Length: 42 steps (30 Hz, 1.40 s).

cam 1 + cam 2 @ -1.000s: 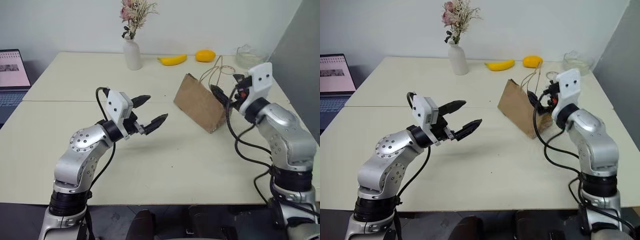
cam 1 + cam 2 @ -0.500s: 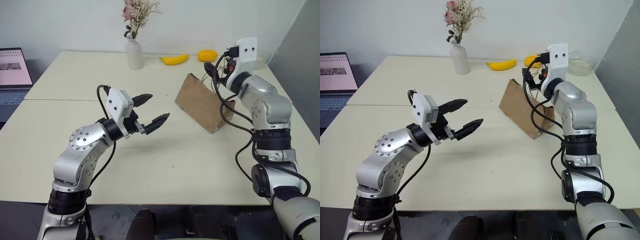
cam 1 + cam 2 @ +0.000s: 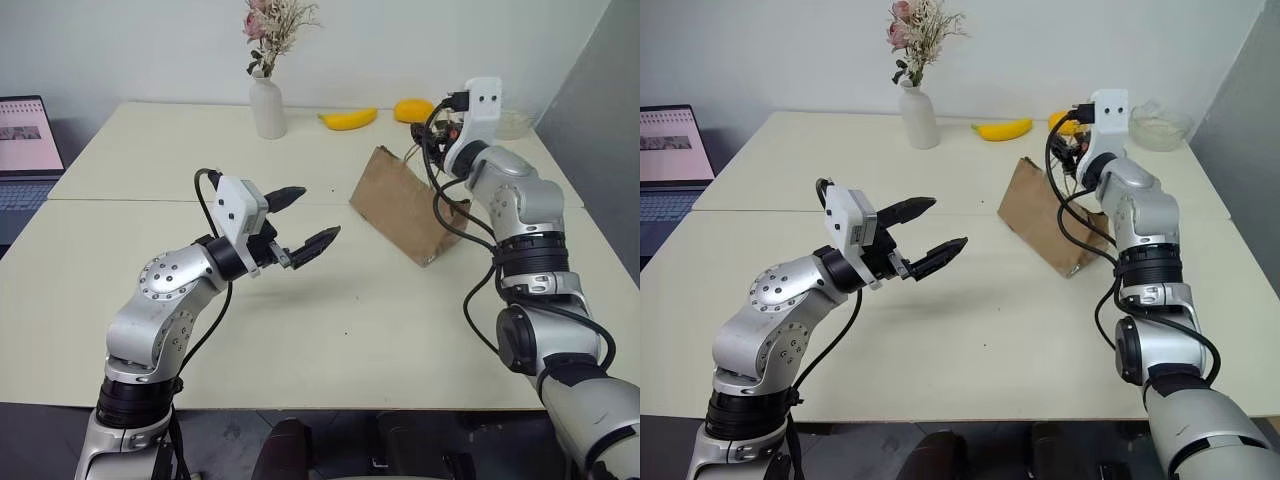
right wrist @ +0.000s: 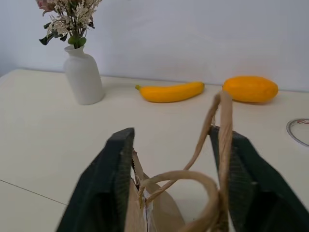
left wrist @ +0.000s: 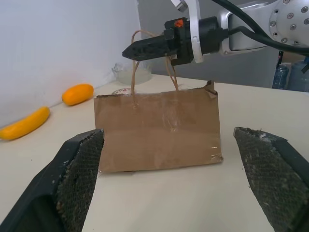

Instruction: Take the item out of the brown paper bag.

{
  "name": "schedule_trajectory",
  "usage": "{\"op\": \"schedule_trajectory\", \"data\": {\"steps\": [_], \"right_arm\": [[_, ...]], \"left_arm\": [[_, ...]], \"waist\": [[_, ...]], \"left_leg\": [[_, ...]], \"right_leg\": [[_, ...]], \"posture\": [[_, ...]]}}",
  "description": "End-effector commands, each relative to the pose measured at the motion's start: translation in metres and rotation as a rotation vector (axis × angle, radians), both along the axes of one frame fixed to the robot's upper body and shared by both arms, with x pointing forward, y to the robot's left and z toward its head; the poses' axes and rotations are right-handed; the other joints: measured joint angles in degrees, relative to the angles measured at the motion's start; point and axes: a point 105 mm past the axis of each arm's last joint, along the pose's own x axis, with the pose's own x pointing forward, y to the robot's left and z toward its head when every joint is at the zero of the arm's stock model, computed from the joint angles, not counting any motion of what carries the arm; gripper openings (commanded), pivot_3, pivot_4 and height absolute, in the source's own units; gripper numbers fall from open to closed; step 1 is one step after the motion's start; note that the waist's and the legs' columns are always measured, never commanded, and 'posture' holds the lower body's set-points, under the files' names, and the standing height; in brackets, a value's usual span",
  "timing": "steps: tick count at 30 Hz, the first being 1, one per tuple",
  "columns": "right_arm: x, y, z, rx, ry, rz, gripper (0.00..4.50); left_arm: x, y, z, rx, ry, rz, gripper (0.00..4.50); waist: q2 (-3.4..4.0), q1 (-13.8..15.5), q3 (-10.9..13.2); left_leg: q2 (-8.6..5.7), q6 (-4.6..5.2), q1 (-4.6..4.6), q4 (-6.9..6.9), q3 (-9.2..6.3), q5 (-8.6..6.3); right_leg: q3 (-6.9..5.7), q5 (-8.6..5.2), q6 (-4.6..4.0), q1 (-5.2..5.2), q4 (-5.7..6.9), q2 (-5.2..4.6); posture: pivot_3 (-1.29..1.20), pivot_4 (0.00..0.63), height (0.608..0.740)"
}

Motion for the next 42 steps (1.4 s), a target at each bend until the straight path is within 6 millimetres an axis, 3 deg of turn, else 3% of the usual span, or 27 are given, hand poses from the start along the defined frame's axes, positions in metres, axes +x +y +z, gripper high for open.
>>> {"op": "schedule_trajectory", "data": {"steps": [1, 3, 4, 13, 27, 32, 42], "right_arm": [[-0.004, 0.001, 0.029, 0.018, -0.098, 0.025, 0.95], [-0.006, 0.004, 0.031, 0.001, -0.119, 0.045, 0.16], [-0.007, 0.006, 0.033, -0.011, -0.131, 0.056, 0.03], [-0.016, 0.028, 0.053, -0.218, -0.326, 0.180, 0.03], [-0.028, 0.101, 0.074, -0.571, -0.601, 0.508, 0.03], [-0.037, 0.132, 0.069, -0.694, -0.674, 0.590, 0.03], [-0.052, 0.167, 0.051, -0.947, -0.819, 0.682, 0.03]], "left_arm": [[-0.009, -0.001, 0.020, -0.030, -0.068, -0.026, 4.50], [-0.011, 0.001, 0.020, -0.037, -0.059, -0.028, 4.50], [-0.012, 0.002, 0.020, -0.037, -0.056, -0.026, 4.50], [-0.026, 0.006, 0.009, -0.042, -0.001, 0.004, 4.50], [-0.041, 0.019, -0.018, -0.048, 0.085, 0.110, 4.50], [-0.044, 0.016, -0.019, -0.053, 0.083, 0.119, 4.50], [-0.049, 0.013, -0.020, -0.061, 0.079, 0.139, 4.50]], "waist": [[0.00, 0.00, 0.00], [0.00, -0.02, 0.00], [0.00, -0.03, 0.00], [0.07, -0.16, 0.05], [0.21, -1.13, 0.15], [0.23, -1.13, 0.17], [0.24, -1.06, 0.17]], "left_leg": [[0.00, 0.00, 0.00, 0.00, 0.00, 0.00], [0.01, 0.00, 0.00, 0.00, -0.01, 0.00], [0.01, 0.00, 0.00, 0.00, -0.01, 0.00], [0.01, 0.00, -0.01, -0.01, 0.01, 0.00], [0.06, 0.00, 0.01, -0.03, -0.01, 0.00], [0.07, -0.01, 0.01, -0.03, -0.05, 0.00], [0.02, -0.02, 0.00, -0.03, -0.04, 0.00]], "right_leg": [[0.00, 0.00, 0.01, 0.00, 0.00, 0.00], [0.00, -0.01, 0.02, 0.00, 0.00, 0.00], [0.00, -0.02, 0.02, 0.00, 0.00, 0.00], [0.02, -0.02, 0.03, -0.02, -0.02, -0.01], [0.03, 0.05, -0.12, -0.03, -0.02, -0.14], [-0.01, 0.13, -0.28, -0.03, -0.02, -0.15], [0.00, 0.15, -0.31, -0.03, -0.03, -0.27]], "posture": [[0.00, 0.150, 0.740], [0.00, 0.150, 0.740], [0.00, 0.150, 0.740], [0.00, 0.150, 0.740], [0.00, 0.150, 0.740], [0.00, 0.150, 0.740], [0.00, 0.150, 0.740]]}}
